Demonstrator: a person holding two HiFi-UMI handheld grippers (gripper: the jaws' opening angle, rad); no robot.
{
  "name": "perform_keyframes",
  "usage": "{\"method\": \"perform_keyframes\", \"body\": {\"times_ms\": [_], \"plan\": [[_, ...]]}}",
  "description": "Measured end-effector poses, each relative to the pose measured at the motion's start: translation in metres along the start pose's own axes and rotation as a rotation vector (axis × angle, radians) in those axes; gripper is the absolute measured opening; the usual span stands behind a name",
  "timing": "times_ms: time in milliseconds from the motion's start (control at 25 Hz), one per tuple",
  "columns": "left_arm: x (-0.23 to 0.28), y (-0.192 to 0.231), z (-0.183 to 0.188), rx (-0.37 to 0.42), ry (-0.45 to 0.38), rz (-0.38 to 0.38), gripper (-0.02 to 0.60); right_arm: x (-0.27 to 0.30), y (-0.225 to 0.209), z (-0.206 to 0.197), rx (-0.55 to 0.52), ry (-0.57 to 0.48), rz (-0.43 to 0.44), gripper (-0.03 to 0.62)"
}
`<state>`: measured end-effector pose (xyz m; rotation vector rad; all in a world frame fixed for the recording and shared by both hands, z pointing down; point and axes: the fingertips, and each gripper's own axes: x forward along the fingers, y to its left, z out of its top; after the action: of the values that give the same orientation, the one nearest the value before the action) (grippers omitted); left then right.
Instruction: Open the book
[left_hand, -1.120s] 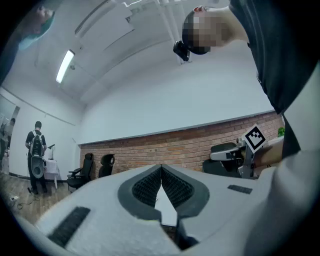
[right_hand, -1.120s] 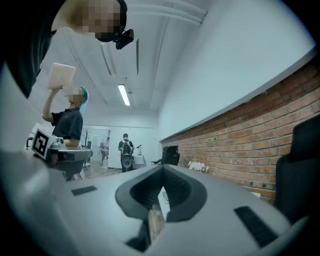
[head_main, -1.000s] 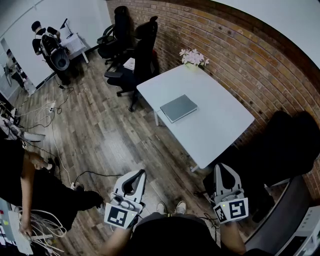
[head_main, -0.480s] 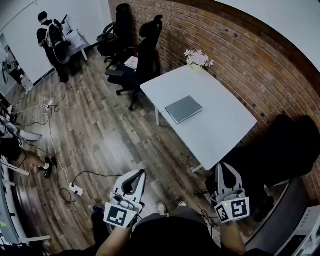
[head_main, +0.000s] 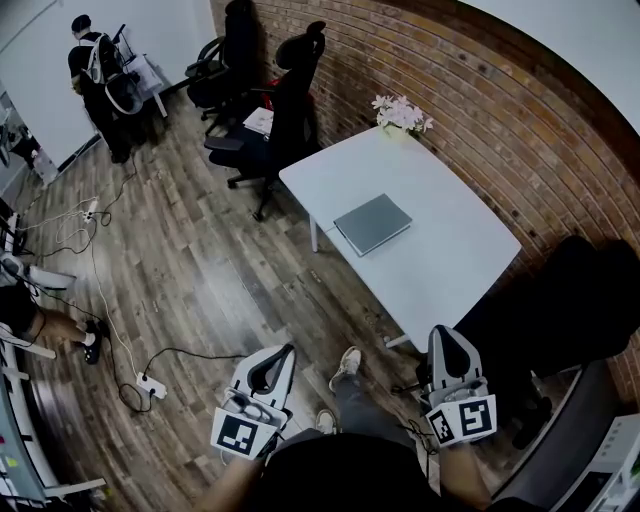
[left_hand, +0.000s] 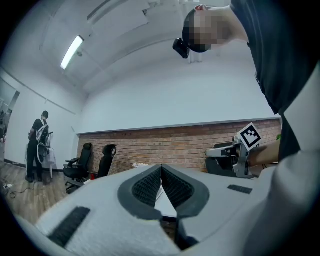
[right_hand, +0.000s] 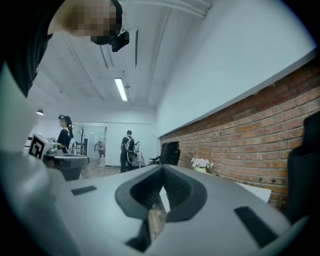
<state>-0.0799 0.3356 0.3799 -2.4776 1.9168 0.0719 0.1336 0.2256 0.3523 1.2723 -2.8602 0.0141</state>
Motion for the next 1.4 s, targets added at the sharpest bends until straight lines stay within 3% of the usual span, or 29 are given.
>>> {"method": "perform_keyframes", "body": {"times_ms": [640, 1040, 1400], "plan": [[0.196, 0.073, 0.004, 0.062, 0.054, -0.062, 0.025, 0.184, -0.112, -0.007, 0.051, -0.008, -0.008, 0.011], [0.255, 0.1, -0.002, 0.065, 0.089, -0.101, 0.025, 0.226, -0.133, -0.006, 0.059, 0.006, -0.054, 0.011], [0.317, 0.133, -0.01, 0.042, 0.107, -0.23, 0.025, 0.255, -0.152, 0.0, 0.041, 0.036, -0.186, 0.011]]}}
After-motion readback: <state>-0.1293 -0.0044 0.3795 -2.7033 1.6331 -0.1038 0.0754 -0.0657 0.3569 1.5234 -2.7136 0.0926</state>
